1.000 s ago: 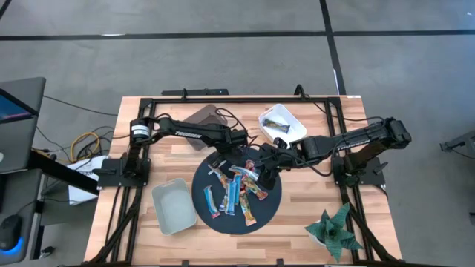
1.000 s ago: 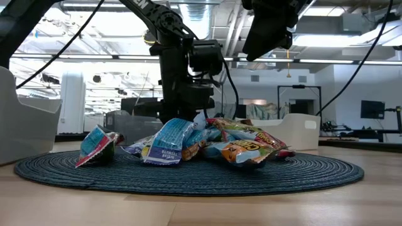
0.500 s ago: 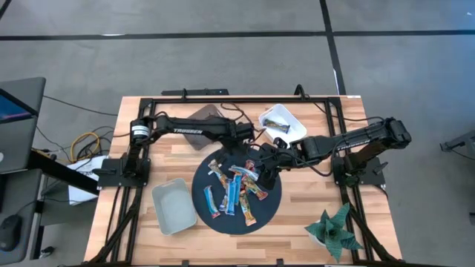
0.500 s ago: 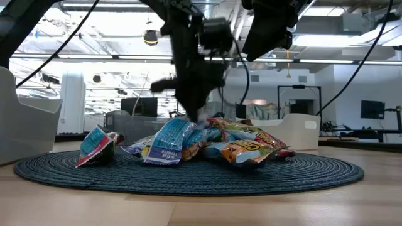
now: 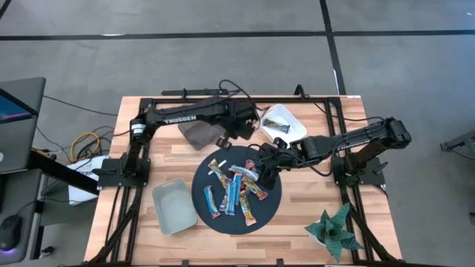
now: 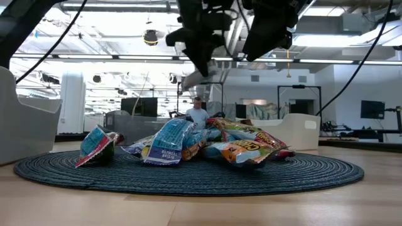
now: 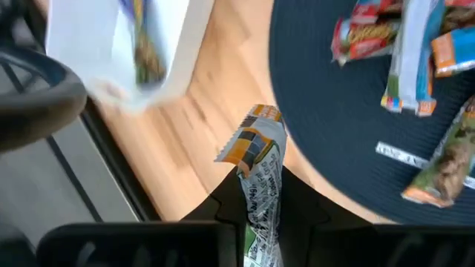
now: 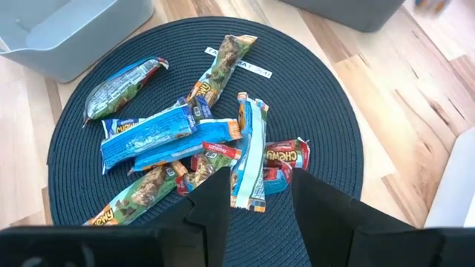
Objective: Pick and place Granola Bars by type
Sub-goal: Put the yellow granola bar into the black bin, then put the red granola bar into the gray bin
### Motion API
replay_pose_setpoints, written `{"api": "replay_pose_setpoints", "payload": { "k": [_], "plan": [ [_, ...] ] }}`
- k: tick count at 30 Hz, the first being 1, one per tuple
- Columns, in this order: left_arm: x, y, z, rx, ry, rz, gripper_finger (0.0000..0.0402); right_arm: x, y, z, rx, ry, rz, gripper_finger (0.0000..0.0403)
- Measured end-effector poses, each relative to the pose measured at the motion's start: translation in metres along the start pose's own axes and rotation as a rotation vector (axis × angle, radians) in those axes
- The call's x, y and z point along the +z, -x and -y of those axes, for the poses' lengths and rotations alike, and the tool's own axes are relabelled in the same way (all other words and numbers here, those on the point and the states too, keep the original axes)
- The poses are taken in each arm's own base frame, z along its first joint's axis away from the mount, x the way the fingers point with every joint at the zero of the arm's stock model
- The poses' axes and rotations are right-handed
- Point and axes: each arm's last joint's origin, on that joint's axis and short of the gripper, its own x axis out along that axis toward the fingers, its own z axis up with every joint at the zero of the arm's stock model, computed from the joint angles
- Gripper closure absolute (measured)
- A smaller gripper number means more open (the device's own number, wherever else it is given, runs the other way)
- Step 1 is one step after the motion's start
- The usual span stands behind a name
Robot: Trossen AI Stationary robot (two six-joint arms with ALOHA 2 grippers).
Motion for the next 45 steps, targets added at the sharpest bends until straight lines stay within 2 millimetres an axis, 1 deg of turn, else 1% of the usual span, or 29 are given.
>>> {"api": "replay_pose_setpoints", "payload": {
  "k": [2, 5, 8, 10, 13, 15, 19, 24, 26, 29, 33, 37, 41, 45],
  "plan": [
    [-0.012, -0.001, -0.003, -0.035, 0.061, -0.059, 0.0357, 0.0, 0.0, 0.0, 0.0, 0.0, 0.0, 0.0269],
    [-0.031, -0.008, -0.008, -0.055, 0.168, -0.168, 0.0355, 0.0, 0.0, 0.0, 0.0, 0.006, 0.0, 0.0269],
    [-0.054, -0.011, -0.019, -0.039, 0.344, -0.277, 0.0364, 0.0, 0.0, 0.0, 0.0, 0.008, 0.0, 0.0269],
    [-0.069, -0.011, -0.028, -0.033, 0.487, -0.309, 0.0369, 0.0, 0.0, 0.0, 0.0, 0.008, 0.0, 0.0269],
    [-0.089, -0.013, -0.04, -0.024, 0.676, -0.34, 0.0365, 0.0, 0.0, 0.0, 0.0, 0.008, 0.001, 0.0269],
    [-0.099, -0.012, -0.044, -0.025, 0.768, -0.373, 0.0355, 0.0, 0.0, 0.0, 0.0, 0.007, 0.001, 0.0269],
    [-0.112, -0.019, -0.051, -0.01, 0.89, -0.406, 0.0348, 0.0, 0.0, 0.0, 0.001, 0.007, 0.001, 0.0269],
    [-0.115, -0.029, -0.054, -0.024, 0.973, -0.406, 0.0358, 0.0, 0.0, 0.0, 0.008, 0.005, -0.002, 0.0269],
    [-0.113, -0.036, -0.054, -0.018, 0.982, -0.394, 0.036, 0.0, 0.0, 0.0, 0.01, 0.002, -0.004, 0.0269],
    [-0.116, -0.049, -0.049, -0.044, 0.985, -0.424, 0.0358, 0.0, 0.0, 0.0, 0.01, 0.0, -0.002, 0.0269],
    [-0.122, -0.069, -0.038, -0.072, 0.974, -0.477, 0.0345, 0.0, 0.0, 0.0, 0.011, 0.004, -0.002, 0.0269],
    [-0.128, -0.084, -0.027, -0.069, 0.963, -0.541, 0.0331, 0.0, 0.0, 0.0, 0.01, 0.014, -0.003, 0.0269],
    [-0.129, -0.09, -0.023, -0.068, 0.957, -0.551, 0.031, 0.0, 0.0, 0.0, 0.01, 0.034, -0.003, 0.0269],
    [-0.126, -0.089, -0.022, -0.07, 0.941, -0.544, 0.0284, 0.0, 0.0, 0.0, 0.008, 0.033, -0.003, 0.0269]
  ]
}}
